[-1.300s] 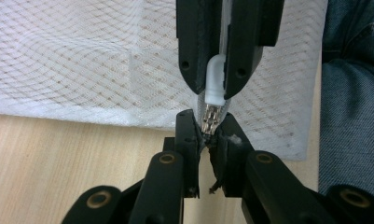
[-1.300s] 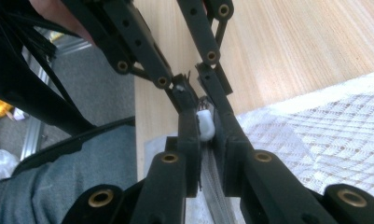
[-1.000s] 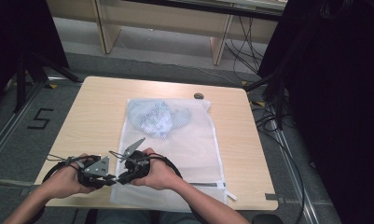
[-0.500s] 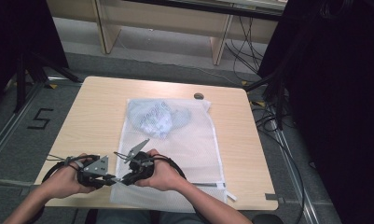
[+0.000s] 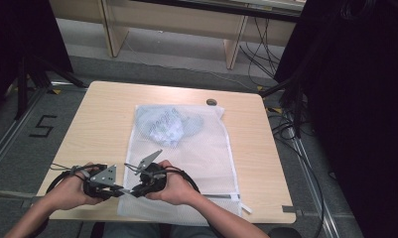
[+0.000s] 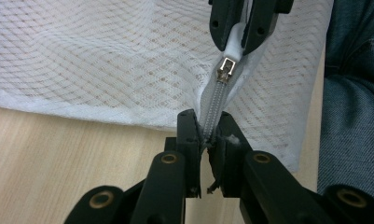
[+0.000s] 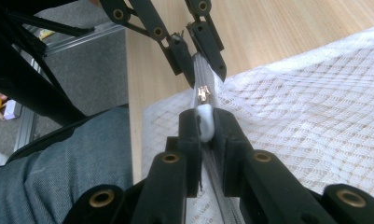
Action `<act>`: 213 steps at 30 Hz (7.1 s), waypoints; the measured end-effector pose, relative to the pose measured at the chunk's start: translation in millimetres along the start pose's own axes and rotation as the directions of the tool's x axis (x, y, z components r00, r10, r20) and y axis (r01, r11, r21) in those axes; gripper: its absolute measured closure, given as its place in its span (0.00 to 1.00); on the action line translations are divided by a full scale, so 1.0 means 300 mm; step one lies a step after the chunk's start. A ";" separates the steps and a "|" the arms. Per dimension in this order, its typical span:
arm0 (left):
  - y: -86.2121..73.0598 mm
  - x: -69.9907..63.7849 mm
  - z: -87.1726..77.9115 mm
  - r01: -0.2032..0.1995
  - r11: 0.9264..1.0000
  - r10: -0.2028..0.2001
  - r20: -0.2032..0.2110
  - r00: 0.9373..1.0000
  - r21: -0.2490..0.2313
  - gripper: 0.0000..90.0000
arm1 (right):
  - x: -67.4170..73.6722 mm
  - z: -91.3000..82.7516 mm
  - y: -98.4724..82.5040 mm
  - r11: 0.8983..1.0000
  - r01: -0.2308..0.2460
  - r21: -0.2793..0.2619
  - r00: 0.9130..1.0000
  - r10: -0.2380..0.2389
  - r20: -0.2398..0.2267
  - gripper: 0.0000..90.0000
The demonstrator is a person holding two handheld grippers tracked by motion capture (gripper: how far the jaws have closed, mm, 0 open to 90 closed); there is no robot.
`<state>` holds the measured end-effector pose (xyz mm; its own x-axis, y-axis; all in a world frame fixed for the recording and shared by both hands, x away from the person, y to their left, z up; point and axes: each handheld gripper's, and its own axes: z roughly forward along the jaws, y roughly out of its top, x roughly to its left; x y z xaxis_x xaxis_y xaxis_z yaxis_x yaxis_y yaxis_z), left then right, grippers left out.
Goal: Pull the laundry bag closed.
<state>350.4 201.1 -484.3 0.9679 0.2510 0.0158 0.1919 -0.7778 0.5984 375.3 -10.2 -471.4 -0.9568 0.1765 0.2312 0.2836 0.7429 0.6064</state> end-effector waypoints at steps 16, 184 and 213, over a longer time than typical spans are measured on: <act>0.007 -0.005 0.002 0.027 1.000 -0.027 -0.016 1.000 0.002 0.91 | 0.000 -0.009 -0.011 0.998 0.047 -0.033 0.999 -0.047 0.012 0.92; -0.004 0.000 0.000 0.020 0.999 -0.019 -0.026 0.999 0.044 0.91 | -0.096 -0.255 -0.308 0.961 -0.273 0.044 0.961 0.270 0.066 0.97; -0.008 0.002 0.000 0.022 0.999 -0.021 -0.029 0.999 0.042 0.91 | -0.117 -0.308 -0.373 0.950 -0.312 0.032 0.947 0.308 0.094 0.97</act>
<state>350.5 203.1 -485.7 0.9585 0.2838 0.0269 0.2198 -0.7956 0.5646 383.3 -159.2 -477.0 -0.8247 0.4563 0.3340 0.5655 0.6713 0.4792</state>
